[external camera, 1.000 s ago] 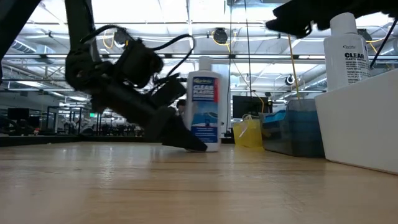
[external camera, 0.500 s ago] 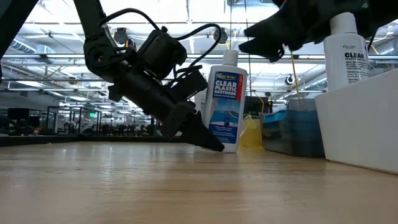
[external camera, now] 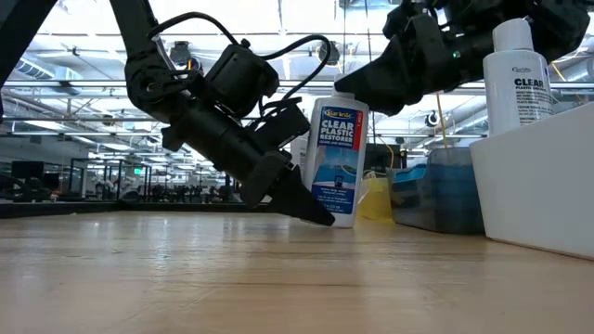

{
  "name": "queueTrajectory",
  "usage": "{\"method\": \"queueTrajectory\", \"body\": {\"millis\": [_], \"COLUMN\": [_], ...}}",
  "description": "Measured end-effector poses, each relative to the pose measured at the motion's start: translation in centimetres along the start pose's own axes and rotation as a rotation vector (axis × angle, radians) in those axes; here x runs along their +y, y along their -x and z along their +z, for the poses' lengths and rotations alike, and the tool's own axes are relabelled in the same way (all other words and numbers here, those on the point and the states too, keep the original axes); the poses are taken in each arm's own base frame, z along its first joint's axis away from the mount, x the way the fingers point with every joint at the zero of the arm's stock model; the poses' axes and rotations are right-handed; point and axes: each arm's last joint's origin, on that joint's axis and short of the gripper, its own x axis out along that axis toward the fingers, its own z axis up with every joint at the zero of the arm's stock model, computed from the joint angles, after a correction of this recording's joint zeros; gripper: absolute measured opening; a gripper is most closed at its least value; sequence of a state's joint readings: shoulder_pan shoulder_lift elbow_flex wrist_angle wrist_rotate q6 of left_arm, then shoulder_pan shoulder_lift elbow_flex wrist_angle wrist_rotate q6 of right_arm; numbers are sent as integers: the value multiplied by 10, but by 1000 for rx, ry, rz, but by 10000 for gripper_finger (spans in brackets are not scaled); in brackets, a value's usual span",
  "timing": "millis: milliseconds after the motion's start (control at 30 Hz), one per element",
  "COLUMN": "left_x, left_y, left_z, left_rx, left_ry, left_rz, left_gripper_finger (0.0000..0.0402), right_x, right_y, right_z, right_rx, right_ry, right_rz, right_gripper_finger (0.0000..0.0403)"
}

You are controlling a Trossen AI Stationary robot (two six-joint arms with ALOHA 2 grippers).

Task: Pick & Place Kitchen Items
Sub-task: Put the left white plastic restorer bottle into the white bin

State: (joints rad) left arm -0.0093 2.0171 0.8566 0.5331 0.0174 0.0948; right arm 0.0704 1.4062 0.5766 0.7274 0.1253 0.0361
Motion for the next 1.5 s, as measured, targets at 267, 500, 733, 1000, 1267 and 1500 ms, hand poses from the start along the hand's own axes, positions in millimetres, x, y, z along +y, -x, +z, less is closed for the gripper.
{"method": "queueTrajectory", "body": {"millis": [267, 500, 733, 1000, 1267, 1500], "left_x": [0, -1, -2, -5, -4, -4], "left_y": [0, 0, 0, 0, 0, 0], "left_z": [0, 2, 3, 4, 4, 4], "left_rx": [-1, -14, -30, -27, -34, -35], "left_ry": [-2, 39, 190, 228, 222, 216], "left_rz": [1, 14, 0, -102, -56, -46], "left_gripper_finger": [123, 155, 226, 268, 273, 277], "right_x": [2, 2, 9, 32, 66, 76], "right_y": [0, 0, 9, 43, 85, 111], "right_z": [0, 1, 15, 44, 65, 66], "right_rx": [-9, -21, -90, -194, -317, -245], "right_ry": [16, 32, 99, 152, 139, 78], "right_rz": [47, 74, 104, 205, 426, 652], "right_gripper_finger": [146, 80, 80, 80, 80, 80]}}
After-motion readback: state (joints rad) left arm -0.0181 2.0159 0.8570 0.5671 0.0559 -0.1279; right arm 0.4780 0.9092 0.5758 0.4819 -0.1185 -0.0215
